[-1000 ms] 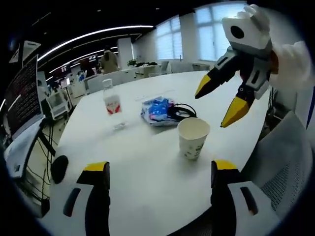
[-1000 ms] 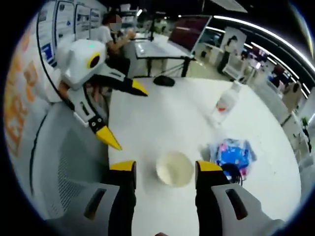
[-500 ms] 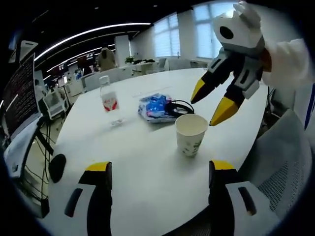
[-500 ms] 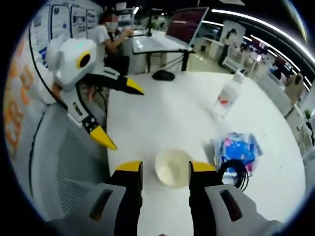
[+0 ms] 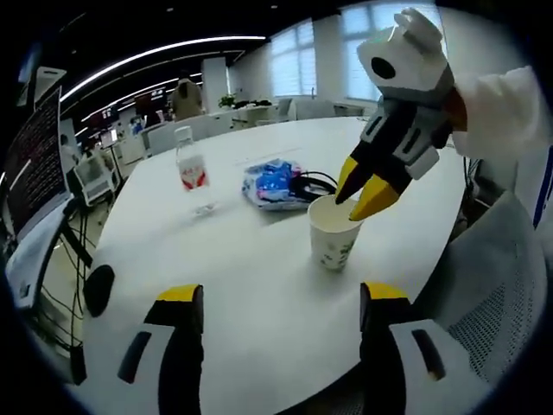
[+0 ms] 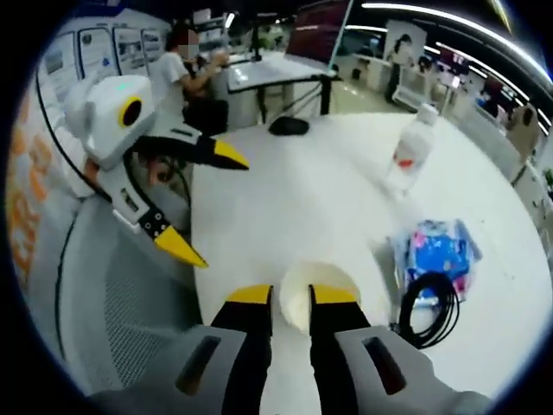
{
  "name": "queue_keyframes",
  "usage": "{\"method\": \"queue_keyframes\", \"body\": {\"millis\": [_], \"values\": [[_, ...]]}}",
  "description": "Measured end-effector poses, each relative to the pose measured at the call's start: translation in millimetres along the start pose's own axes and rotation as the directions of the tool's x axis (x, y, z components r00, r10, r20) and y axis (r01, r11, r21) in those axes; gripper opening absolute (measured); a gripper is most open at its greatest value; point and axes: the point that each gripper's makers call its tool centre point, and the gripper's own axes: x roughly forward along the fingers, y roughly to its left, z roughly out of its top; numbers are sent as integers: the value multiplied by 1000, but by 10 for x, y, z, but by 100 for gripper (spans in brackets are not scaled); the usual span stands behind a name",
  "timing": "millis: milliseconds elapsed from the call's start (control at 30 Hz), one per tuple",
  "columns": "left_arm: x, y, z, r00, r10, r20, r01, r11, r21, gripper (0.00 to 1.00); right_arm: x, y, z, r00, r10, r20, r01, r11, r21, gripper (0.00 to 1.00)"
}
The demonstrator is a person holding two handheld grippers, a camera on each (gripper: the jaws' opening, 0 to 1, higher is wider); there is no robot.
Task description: Arrange the tabletop items into an orderly group along one side of the table until the central work area is clear of visible clutter.
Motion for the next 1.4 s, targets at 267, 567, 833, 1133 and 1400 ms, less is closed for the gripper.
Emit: {"method": "queue_keyframes", "body": {"millis": [267,567,833,1133,1400], "values": [[-10,23,-4,1000,11,1,-11,1000,4,72,-3,34,62,1000,-3,12,3,1000,-4,0],[-6,23,-20,1000,14,-8,-14,1000,12,71,-110,68,134,1000,23,20,-24,1000,19,20],[-8,25,-20,1000,17,-8,-17,1000,18,70,154,110,-189,982,31,-186,-60,987,-151,23],[-11,42,-31,1000,27,-14,-26,999,31,70,302,165,-283,971,61,-230,-98,983,-155,3],[-17,56,-43,999,32,-20,-32,999,30,68,173,12,-121,977,45,-207,-79,984,-160,0]]}}
